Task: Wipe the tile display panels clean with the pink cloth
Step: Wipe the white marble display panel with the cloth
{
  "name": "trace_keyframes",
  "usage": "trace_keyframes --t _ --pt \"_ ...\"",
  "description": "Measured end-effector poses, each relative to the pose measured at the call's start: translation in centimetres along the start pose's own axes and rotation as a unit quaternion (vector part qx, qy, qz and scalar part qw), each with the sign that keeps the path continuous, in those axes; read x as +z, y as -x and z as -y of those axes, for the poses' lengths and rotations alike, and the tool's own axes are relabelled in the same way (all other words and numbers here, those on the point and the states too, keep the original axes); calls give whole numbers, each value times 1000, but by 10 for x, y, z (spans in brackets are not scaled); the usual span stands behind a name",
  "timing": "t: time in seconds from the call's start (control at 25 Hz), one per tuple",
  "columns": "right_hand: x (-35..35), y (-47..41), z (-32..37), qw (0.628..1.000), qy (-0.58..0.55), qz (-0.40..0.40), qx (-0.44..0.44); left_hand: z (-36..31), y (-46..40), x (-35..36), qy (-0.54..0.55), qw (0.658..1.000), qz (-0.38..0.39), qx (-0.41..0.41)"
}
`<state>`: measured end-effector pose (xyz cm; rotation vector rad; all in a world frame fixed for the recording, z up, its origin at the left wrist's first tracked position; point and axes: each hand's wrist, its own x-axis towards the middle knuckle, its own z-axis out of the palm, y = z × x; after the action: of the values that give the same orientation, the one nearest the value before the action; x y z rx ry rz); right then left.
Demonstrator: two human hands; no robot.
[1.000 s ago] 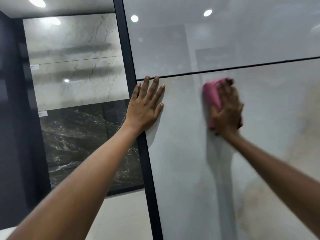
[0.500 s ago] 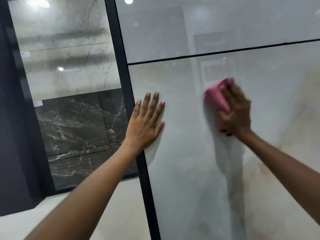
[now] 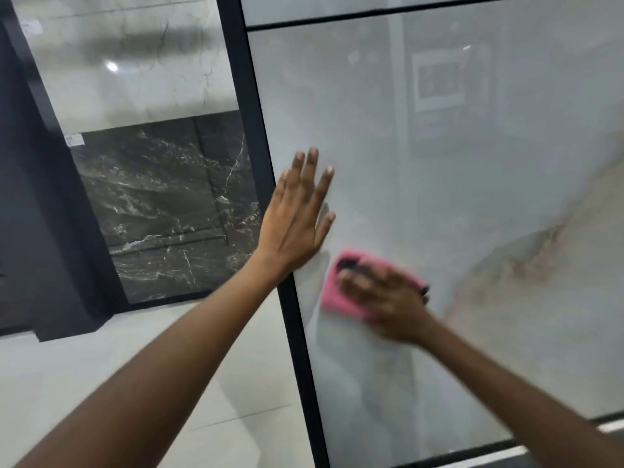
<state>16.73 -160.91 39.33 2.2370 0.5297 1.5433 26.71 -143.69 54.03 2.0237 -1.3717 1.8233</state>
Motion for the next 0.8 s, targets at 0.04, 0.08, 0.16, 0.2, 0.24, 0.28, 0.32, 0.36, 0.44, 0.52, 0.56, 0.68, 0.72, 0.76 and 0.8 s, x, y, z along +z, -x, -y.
trace_keyframes --t 0.04,0.08,0.16,0.2,0.24,0.28,0.32,0.36,0.44,0.52,0.56,0.68,0.72,0.76,0.8 --pt "-17 1 -41 997 19 -35 66 -7 14 6 -10 1000 12 13" --pt "-36 4 -86 989 41 -65 123 -9 23 12 -37 999 19 23" --pt "-67 3 -147 951 26 -141 274 -8 27 18 -69 997 15 16" --pt "-63 3 -157 918 22 -187 350 -7 25 19 -72 997 9 8" --pt "-47 5 -153 887 34 -215 407 -7 24 19 -74 997 5 7" --pt "-20 13 -136 869 41 -206 449 -9 26 19 -74 997 1 7" --pt "17 30 -112 866 30 -178 467 -11 28 19 -71 997 0 8" --pt "50 53 -82 876 36 -145 459 -12 29 19 -70 998 3 9" --pt "109 103 -20 943 20 -38 329 -11 27 16 -70 997 13 6" --pt "108 116 50 991 0 93 95 -11 23 13 -62 998 17 -5" --pt "86 109 79 992 -8 127 -23 -13 24 12 -48 999 15 -19" --pt "21 67 58 989 -95 80 -83 -37 56 18 17 997 12 -72" --pt "3 60 24 995 -96 35 -10 -47 74 24 16 998 21 -64" --pt "-12 59 -23 995 -51 -25 83 -55 90 31 -9 998 30 -45" --pt "-31 60 -72 979 2 -72 189 -59 102 37 -37 998 34 -27"
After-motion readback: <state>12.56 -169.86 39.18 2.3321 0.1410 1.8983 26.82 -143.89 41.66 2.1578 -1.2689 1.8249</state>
